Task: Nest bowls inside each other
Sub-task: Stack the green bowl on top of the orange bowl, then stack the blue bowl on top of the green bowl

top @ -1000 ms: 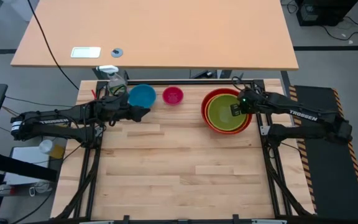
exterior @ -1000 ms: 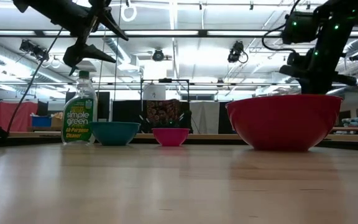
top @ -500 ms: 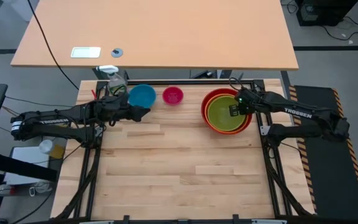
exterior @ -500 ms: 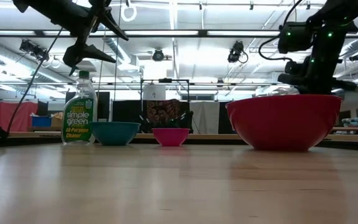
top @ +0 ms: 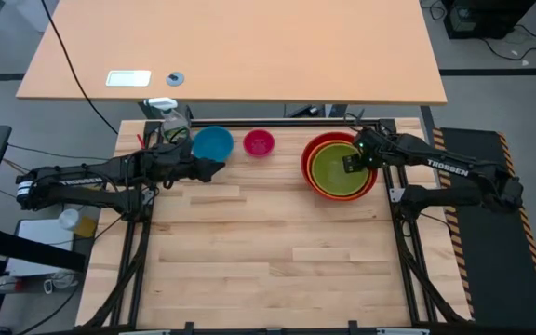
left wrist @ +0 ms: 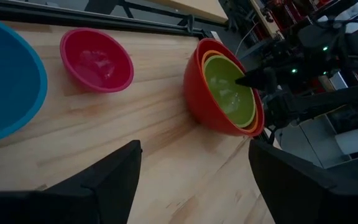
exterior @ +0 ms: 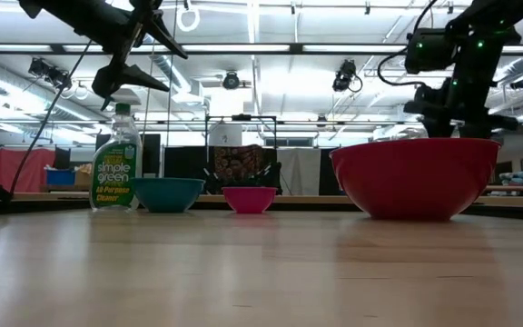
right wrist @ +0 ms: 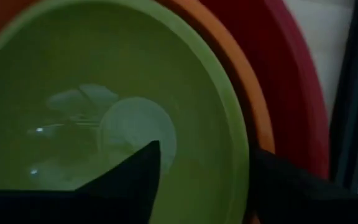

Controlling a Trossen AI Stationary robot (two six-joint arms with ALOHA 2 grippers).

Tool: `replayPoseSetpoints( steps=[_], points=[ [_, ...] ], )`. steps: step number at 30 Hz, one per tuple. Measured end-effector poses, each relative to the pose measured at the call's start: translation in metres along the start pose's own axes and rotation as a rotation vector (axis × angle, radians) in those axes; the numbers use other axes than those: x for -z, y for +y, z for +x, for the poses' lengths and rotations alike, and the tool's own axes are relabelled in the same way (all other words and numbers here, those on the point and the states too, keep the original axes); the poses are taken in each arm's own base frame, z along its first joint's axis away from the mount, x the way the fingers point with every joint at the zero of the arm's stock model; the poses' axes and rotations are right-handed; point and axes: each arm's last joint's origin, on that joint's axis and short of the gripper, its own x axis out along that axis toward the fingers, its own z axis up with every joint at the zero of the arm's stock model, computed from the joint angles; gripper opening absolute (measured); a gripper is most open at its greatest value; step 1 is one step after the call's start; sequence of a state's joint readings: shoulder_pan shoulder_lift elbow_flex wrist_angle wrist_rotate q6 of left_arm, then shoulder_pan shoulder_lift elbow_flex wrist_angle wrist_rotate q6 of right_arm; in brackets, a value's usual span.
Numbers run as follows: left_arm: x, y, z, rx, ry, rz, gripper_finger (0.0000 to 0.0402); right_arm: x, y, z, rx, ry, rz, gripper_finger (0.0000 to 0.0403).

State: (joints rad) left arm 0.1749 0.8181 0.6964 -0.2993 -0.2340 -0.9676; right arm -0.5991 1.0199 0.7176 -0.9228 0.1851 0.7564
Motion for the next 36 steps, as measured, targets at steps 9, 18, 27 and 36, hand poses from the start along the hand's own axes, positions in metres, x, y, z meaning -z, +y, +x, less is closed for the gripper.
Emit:
replayPoseSetpoints(
  steps=[9, 18, 27, 36],
  points=[
    [0.000, 0.000, 0.000, 0.006, 0.008, 0.006, 0.0300, -0.014, 0.001, -0.032, 0.072, -0.058, -0.080, 0.0308],
    [0.000, 0.000, 0.000, 0.004, 0.009, 0.014, 0.0300, -0.025, 0.005, -0.056, 0.050, -0.110, -0.110, 0.0313],
    [-0.002, 0.002, 0.001, -0.010, -0.002, 0.003, 0.0300, -0.038, 0.018, -0.081, -0.088, -0.195, -0.245, 0.0313],
    [-0.008, 0.006, 0.002, -0.034, -0.032, -0.012, 0.0300, -0.035, 0.029, -0.061, -0.085, -0.112, -0.481, 0.0313]
  ],
)
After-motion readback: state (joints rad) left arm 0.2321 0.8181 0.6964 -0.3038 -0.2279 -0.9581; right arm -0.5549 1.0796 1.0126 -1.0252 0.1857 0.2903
